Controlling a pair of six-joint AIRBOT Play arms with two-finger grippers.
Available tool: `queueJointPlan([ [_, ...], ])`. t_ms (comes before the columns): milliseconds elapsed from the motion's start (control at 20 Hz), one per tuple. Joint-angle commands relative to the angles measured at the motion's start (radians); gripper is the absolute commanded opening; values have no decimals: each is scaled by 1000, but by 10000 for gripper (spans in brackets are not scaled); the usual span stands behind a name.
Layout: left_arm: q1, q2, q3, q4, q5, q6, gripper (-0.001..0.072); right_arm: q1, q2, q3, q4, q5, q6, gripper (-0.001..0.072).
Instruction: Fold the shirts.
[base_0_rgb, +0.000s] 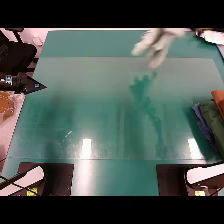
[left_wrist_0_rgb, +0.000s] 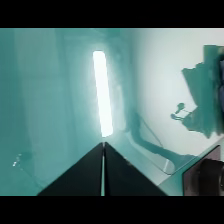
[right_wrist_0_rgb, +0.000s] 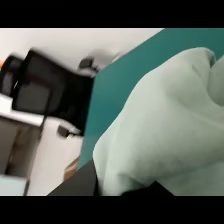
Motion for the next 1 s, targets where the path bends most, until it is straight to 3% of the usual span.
queueJointPlan([
  [0, 0, 1, 1, -41, -18, -16, 24, -253, 103, 7, -121, 173, 130, 20],
  [150, 0, 1, 1, -41, -16, -16, 24, -401, 189, 7, -328, 357, 197, 20],
  [350, 0, 1, 1, -42, -14, -16, 24, -539, 301, -30, -629, 567, 170, 21],
  [450, 0, 1, 1, -45, -14, -16, 24, -601, 362, -116, -712, 594, 122, 21],
  [700, 0, 1, 1, -69, -14, -15, 24, -760, 480, -383, -816, 597, 117, 21],
  [950, 0, 1, 1, -76, -18, -16, 24, -924, 514, -644, -832, 550, 114, 22],
])
